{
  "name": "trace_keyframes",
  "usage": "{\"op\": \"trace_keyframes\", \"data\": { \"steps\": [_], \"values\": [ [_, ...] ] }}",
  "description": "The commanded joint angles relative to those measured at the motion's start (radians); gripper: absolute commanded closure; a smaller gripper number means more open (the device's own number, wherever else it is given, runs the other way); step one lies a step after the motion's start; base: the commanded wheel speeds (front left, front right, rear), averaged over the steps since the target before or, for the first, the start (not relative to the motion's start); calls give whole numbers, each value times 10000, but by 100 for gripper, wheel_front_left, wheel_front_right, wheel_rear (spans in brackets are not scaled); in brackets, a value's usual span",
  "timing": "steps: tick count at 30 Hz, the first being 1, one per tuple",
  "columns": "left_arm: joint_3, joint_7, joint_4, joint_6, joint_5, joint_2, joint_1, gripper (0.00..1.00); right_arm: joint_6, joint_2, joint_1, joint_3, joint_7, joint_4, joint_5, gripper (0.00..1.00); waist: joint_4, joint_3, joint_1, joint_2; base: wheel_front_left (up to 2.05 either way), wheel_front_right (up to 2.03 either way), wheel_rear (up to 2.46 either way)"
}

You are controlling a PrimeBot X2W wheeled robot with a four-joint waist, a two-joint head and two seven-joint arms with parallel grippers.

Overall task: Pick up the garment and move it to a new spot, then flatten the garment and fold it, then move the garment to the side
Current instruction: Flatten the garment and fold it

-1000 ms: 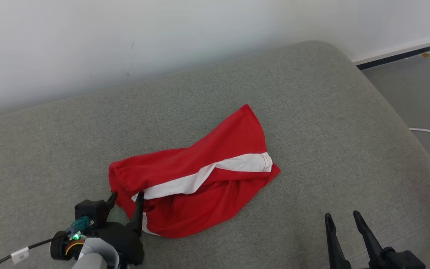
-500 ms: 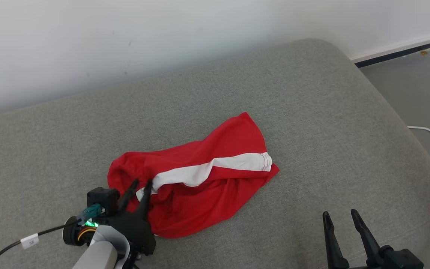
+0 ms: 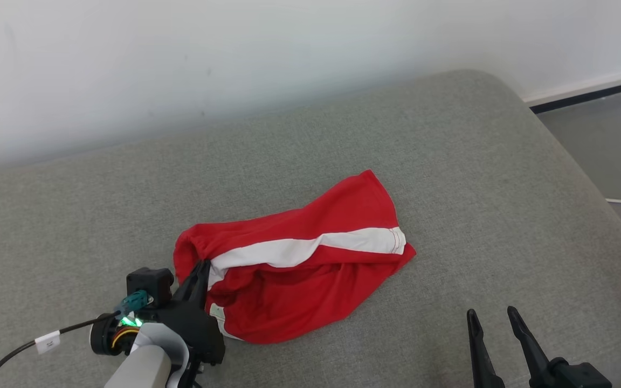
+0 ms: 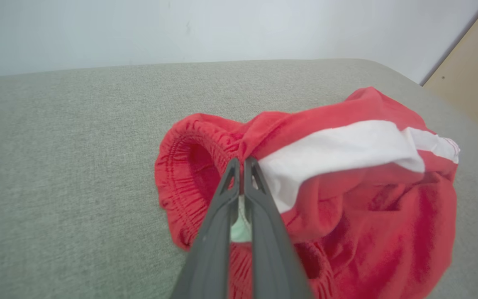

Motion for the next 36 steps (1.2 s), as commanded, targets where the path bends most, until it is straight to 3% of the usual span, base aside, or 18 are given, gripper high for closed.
{"op": "trace_keyframes", "data": {
  "steps": [1, 5, 10, 19, 24, 32, 33, 34, 36],
  "values": [
    [24, 55, -178, 178, -30, -34, -102, 100, 9, 4, 89, -23, -42, 7, 58, 0, 105, -107, 0, -1, 0, 0, 0],
    [34, 332, -1037, 719, -29, -62, 189, 100, 9, 4, 181, -115, -46, 15, 75, 0, 259, -212, 0, -1, 0, 0, 0],
    [-58, 1156, -3193, 1622, -27, 41, 1125, 100, 9, 4, 271, -241, -53, -16, 105, 0, 474, -289, 0, -1, 0, 0, 0],
    [-367, 3359, -7821, 3348, 116, 1074, 3942, 100, 9, 4, 396, -310, -64, -18, 113, 0, 867, -416, 0, -1, 0, 0, 0],
    [-472, 3929, -8771, 3684, 80, 1488, 4836, 100, 9, 4, 329, -259, -68, 6, 112, 0, 1050, -426, 0, -1, 0, 0, 0],
    [-904, 3345, -7637, 3359, 583, 1554, 4739, 100, 9, 3, 174, -130, -69, 100, 111, 0, 1055, -482, 0, -1, 0, 0, 0],
    [-918, 3131, -7408, 3374, 713, 1536, 4610, 56, 9, 3, 177, -117, -69, 112, 114, 0, 1037, -491, 0, -1, 0, 0, 0],
    [-947, 2993, -7163, 3363, 723, 1491, 4571, 0, 9, 3, 178, -110, -70, 118, 120, 0, 1018, -499, 0, -1, 0, 0, 0],
    [-940, 2590, -6698, 3414, 902, 1436, 4501, 0, 9, 3, 179, -114, -71, 121, 132, 0, 977, -514, 0, -1, 0, 0, 0]
  ]
}}
